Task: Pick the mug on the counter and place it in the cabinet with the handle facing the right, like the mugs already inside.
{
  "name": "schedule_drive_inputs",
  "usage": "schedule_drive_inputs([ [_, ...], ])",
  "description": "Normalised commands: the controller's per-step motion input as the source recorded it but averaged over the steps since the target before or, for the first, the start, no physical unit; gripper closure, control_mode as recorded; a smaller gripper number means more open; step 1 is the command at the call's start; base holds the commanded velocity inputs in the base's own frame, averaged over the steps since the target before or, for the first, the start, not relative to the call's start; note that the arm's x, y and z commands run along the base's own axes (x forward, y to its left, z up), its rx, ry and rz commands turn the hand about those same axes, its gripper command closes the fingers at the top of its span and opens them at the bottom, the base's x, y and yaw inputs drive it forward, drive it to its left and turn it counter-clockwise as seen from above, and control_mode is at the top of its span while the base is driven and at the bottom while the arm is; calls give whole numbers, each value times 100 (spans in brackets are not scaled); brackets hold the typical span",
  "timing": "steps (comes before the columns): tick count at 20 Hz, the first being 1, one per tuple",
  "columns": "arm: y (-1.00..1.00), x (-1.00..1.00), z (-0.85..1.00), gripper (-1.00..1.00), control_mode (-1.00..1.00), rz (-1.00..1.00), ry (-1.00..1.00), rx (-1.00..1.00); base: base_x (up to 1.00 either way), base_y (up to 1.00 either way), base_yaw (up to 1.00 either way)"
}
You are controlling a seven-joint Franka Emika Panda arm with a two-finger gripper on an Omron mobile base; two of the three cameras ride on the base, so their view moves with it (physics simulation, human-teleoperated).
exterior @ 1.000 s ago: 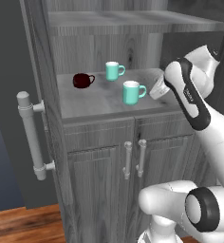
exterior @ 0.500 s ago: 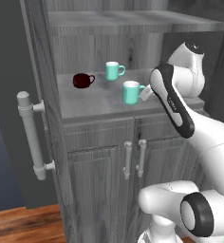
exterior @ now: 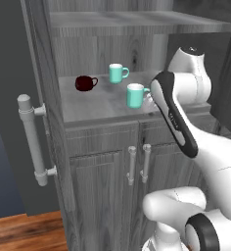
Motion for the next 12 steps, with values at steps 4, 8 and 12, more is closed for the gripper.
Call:
schedule_drive_inputs([
  [4,16,-90,-67,-100,-100,-22,-5,0,0,0,0],
  [8,7,-90,-72,-100,-100,-19,-12,0,0,0,0],
  [12,-1,-67,-54,-100,-100,-12,-7,3,0,0,0],
])
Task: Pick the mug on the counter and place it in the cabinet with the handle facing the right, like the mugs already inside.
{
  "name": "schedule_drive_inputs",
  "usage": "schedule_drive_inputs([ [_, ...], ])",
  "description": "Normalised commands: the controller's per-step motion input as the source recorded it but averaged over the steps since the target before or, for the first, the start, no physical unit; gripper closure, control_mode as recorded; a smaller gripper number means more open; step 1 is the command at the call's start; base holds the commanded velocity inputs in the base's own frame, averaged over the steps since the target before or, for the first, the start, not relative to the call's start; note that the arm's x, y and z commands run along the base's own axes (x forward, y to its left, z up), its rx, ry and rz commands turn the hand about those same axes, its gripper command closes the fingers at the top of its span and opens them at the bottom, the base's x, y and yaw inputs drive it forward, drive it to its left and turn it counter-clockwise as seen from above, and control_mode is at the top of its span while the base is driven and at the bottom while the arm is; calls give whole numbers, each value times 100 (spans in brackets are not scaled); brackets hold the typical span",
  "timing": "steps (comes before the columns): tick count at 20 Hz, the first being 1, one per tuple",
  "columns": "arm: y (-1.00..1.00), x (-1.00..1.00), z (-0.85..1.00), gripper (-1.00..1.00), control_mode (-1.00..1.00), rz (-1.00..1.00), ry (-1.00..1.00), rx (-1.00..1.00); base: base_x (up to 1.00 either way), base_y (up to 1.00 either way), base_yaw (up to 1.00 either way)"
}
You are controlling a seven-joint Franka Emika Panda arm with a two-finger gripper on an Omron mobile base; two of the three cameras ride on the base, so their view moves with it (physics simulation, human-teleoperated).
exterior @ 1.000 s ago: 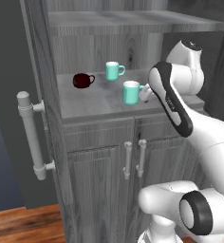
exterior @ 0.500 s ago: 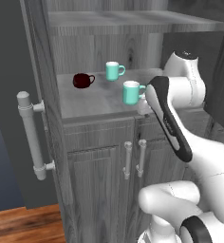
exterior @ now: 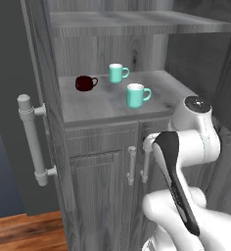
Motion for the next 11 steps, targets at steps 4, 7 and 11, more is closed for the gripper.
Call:
schedule_drive_inputs([
  [4,-37,-59,-29,-100,-100,-6,-3,7,0,0,0],
  [7,-45,-58,-9,-100,-100,-1,-6,7,0,0,0],
  [11,-32,-50,-9,-100,-100,0,-2,6,0,0,0],
])
